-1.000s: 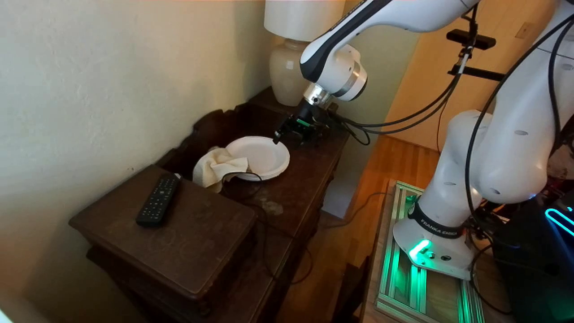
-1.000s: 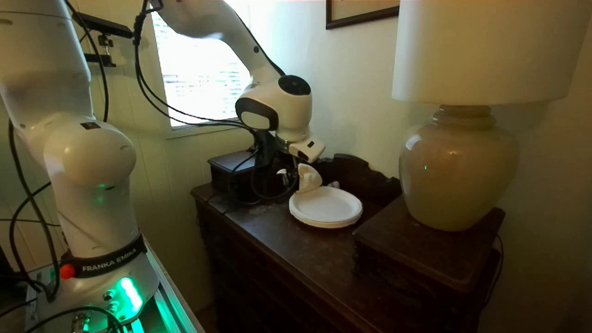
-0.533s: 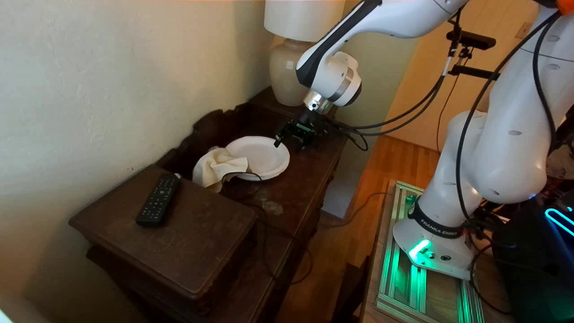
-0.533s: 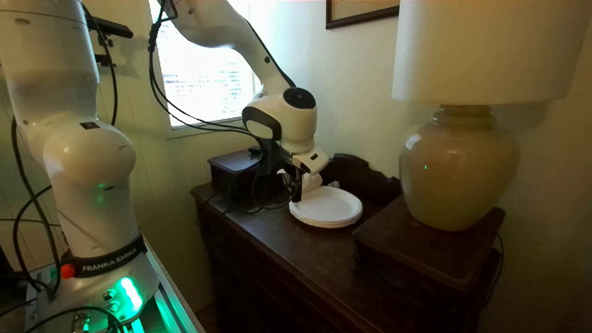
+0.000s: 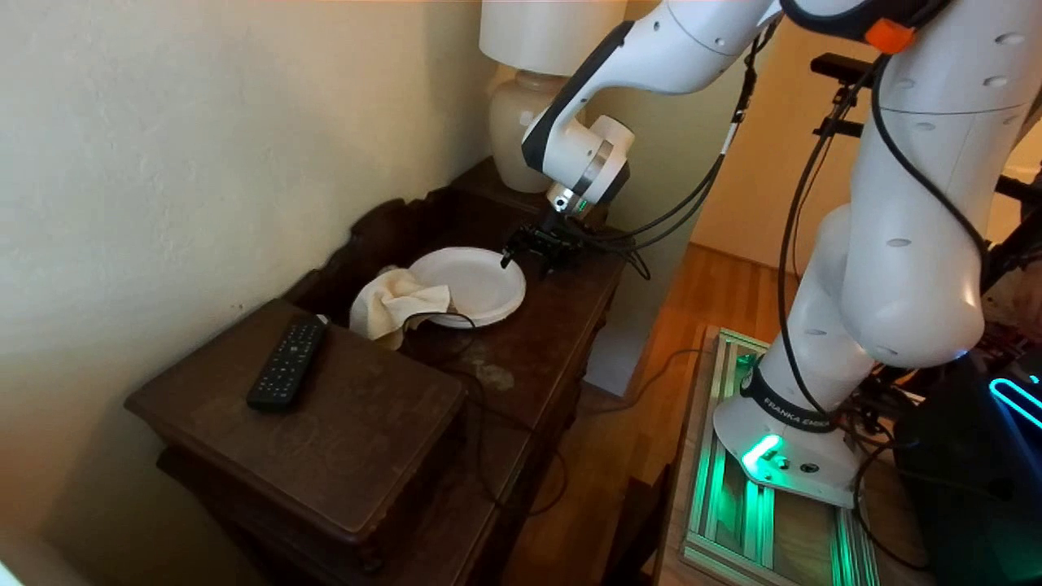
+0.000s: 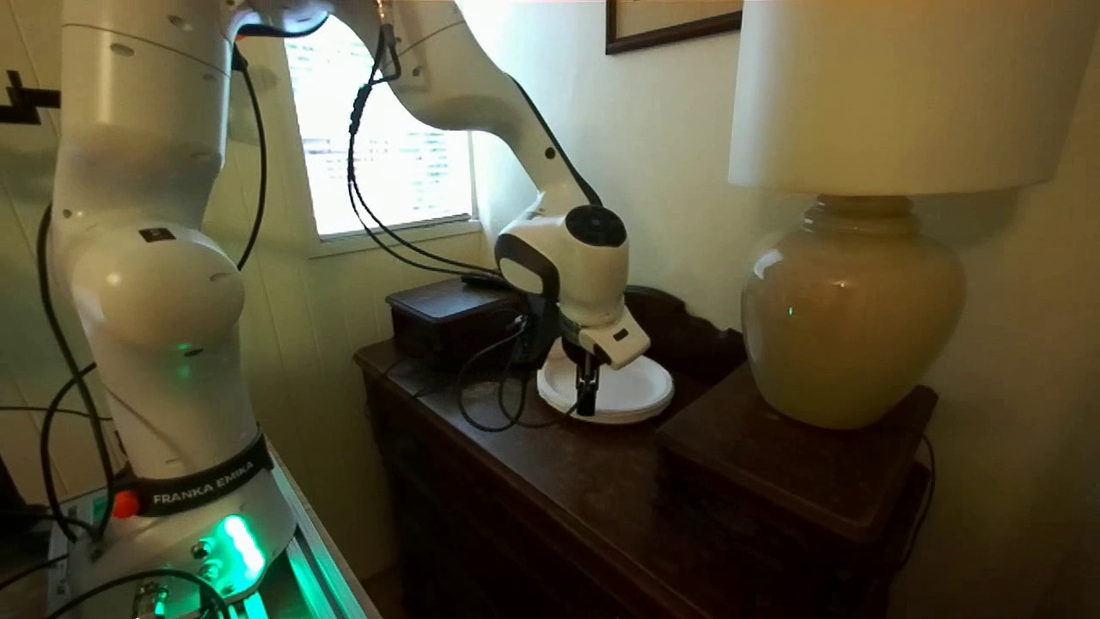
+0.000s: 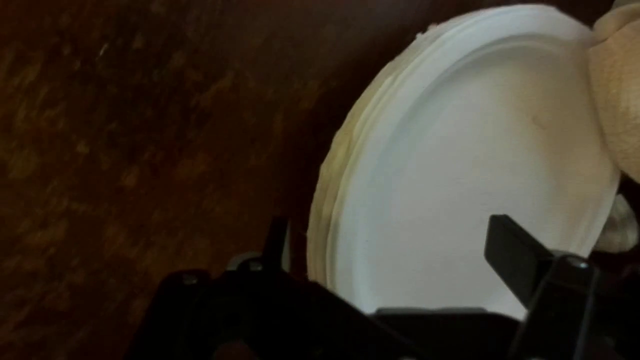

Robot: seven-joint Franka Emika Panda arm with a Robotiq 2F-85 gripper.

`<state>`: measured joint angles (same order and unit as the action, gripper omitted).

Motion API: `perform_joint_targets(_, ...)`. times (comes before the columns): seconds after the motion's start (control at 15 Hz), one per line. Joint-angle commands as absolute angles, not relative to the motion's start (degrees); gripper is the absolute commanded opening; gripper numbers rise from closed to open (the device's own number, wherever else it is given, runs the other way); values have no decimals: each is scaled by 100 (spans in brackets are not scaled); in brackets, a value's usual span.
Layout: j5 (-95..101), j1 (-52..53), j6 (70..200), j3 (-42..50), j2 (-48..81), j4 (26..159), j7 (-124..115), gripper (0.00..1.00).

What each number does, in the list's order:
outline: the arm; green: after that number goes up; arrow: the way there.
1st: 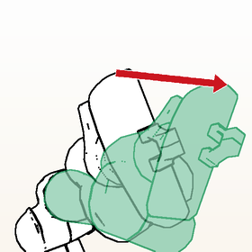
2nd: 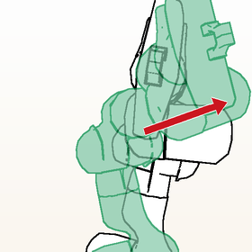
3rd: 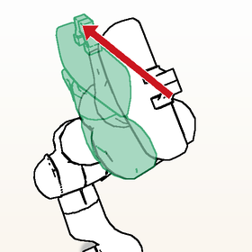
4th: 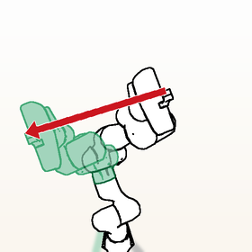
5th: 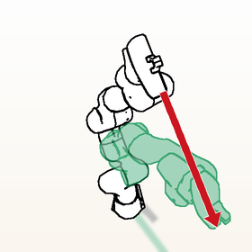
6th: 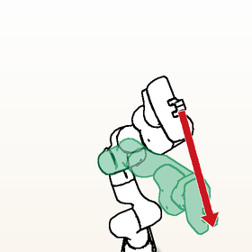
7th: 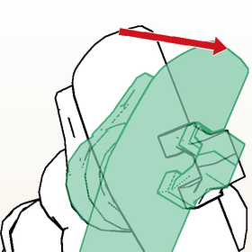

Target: Put the plates on top of the table

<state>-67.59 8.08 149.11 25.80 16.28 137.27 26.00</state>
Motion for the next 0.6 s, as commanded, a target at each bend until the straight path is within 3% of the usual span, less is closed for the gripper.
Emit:
perform_joint_targets(0.0,-6394,-16,15071,1792,2298,13199,2157,100)
perform_joint_targets(0.07,-6642,395,14993,2179,1971,13479,2452,100)
perform_joint_targets(0.53,-6600,94,15073,1878,2336,13183,2329,100)
